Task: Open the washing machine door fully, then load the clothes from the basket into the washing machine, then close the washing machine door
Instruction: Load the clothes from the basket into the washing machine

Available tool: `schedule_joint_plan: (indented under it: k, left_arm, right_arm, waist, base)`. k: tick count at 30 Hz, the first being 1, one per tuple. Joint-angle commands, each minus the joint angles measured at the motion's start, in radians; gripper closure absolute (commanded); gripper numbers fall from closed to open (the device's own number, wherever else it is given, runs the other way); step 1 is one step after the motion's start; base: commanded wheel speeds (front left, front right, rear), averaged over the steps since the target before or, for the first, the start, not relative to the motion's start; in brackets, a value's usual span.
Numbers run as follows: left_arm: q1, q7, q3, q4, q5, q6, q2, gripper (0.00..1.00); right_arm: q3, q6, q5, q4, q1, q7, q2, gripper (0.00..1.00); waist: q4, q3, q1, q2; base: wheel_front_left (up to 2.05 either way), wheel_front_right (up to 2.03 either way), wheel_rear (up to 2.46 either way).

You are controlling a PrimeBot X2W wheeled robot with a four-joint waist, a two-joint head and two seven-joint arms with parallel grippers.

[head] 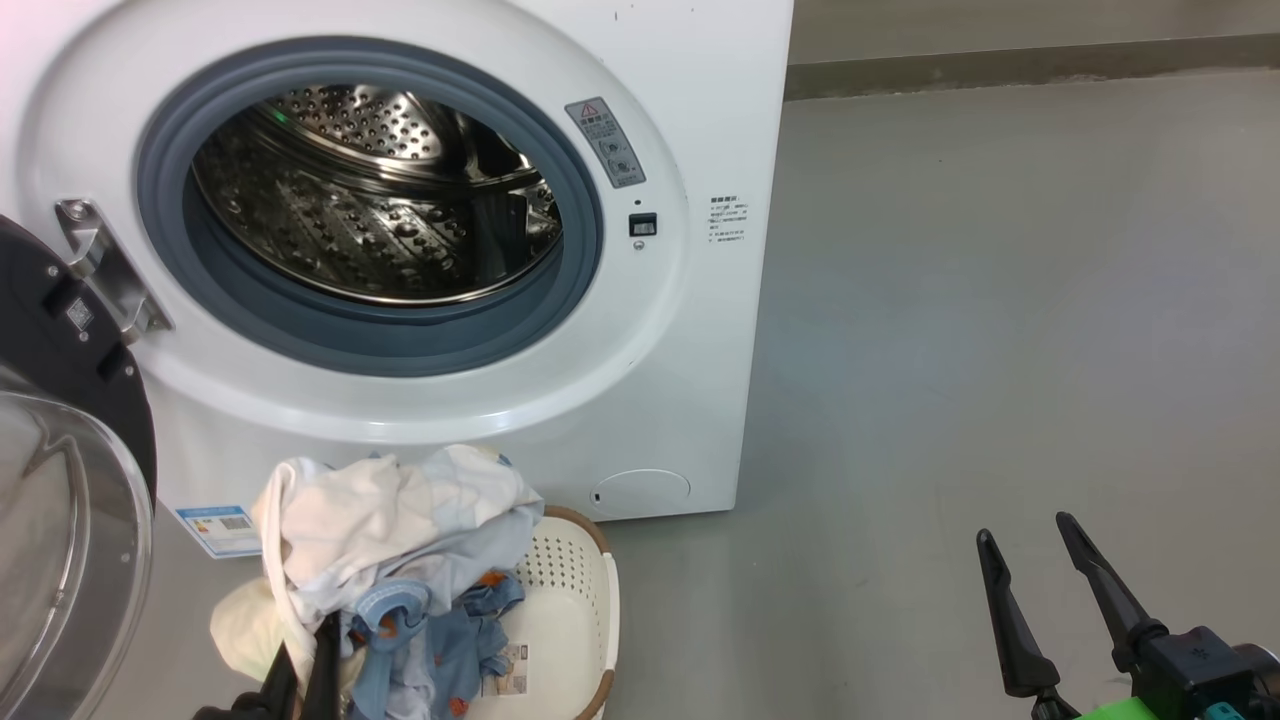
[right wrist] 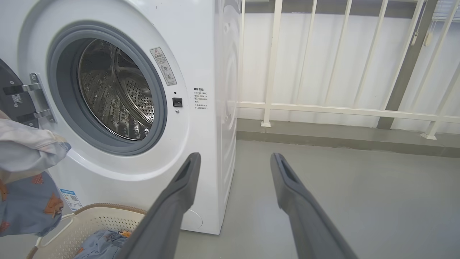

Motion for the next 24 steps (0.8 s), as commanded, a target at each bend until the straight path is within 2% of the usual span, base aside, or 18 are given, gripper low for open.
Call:
schedule_joint_plan:
  k: [1,17,24]
  left_arm:
    - [-0.024,-0.008,0.034,-0.032,0.009,-0.003,0.012,1.0]
    - [-0.04,-0.008,0.038,-0.017,0.013,0.007,0.008,1.0]
    - [-0.104,-0.008,0.039,0.042,0.004,-0.003,0.01,1.0]
  right_arm:
    - [0.023,0.006,0.0,-0.029,-0.01,-0.005,-0.008,0.0]
    - [0.029,0.006,0.001,-0.03,-0.013,-0.005,-0.018,0.0]
    - [0.028,0.006,0.004,-0.04,-0.014,-0.004,-0.015,0.0]
  waist:
    - [-0.001,0.0,0.0,0.0]
    - [-0.007,0.008,0.0,0.0]
    - [-0.002,0.029,0.0,0.0]
  base:
    - [0.0,0.0,0.0]
    - [0.0,0.0,0.0]
    - [0.0,0.0,0.0]
